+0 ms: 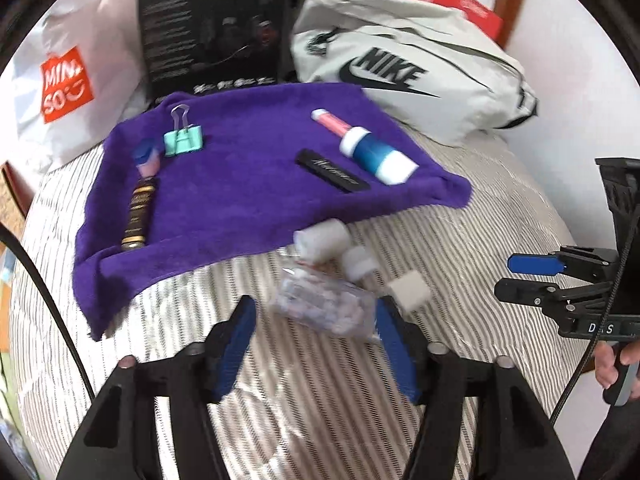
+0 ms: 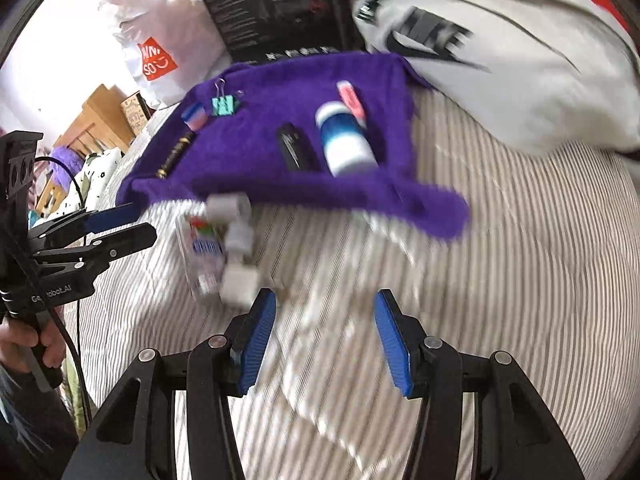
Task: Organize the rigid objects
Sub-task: 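Grasp the clear pill bottle with the left gripper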
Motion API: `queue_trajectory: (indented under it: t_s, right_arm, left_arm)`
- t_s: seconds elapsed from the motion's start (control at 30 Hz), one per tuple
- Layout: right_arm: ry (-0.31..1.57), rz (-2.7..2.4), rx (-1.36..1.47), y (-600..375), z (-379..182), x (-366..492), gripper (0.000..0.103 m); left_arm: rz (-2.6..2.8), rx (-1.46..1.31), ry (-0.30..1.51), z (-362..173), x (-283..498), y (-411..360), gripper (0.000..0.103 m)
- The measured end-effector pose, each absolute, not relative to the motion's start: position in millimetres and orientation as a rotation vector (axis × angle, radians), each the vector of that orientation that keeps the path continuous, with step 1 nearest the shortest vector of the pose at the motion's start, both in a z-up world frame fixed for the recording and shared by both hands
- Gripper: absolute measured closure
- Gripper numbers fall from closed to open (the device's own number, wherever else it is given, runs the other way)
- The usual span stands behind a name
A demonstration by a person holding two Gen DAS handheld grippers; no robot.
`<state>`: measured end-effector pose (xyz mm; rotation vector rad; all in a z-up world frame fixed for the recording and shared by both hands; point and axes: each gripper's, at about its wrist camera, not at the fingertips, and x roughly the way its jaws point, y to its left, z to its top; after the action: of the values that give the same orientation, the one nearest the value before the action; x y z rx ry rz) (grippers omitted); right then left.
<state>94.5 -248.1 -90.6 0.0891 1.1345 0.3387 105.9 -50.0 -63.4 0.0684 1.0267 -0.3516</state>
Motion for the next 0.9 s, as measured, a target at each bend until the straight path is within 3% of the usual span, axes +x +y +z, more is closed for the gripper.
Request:
queue_trajectory:
  t_s: [0.03, 0.13, 0.9]
  right_arm:
    - [1.136, 0.333, 0.093, -252.0, -92.2, 89.7, 0.051]
    - [1.145, 0.315, 0.109, -264.2, -98.0, 75.9, 0.051]
    - [1.208, 0.281, 0.091, -265.5, -121.8, 65.5, 0.049]
  left_arm:
    - [-0.350, 0.089, 1.007, -62.9, 102.2, -52.6, 0.024]
    - [-0.338, 0.162, 0.944, -61.5, 93.7, -56.6, 0.016]
    - [-0.507, 0.343, 0.976, -98.8, 114.8, -77.9, 0.013]
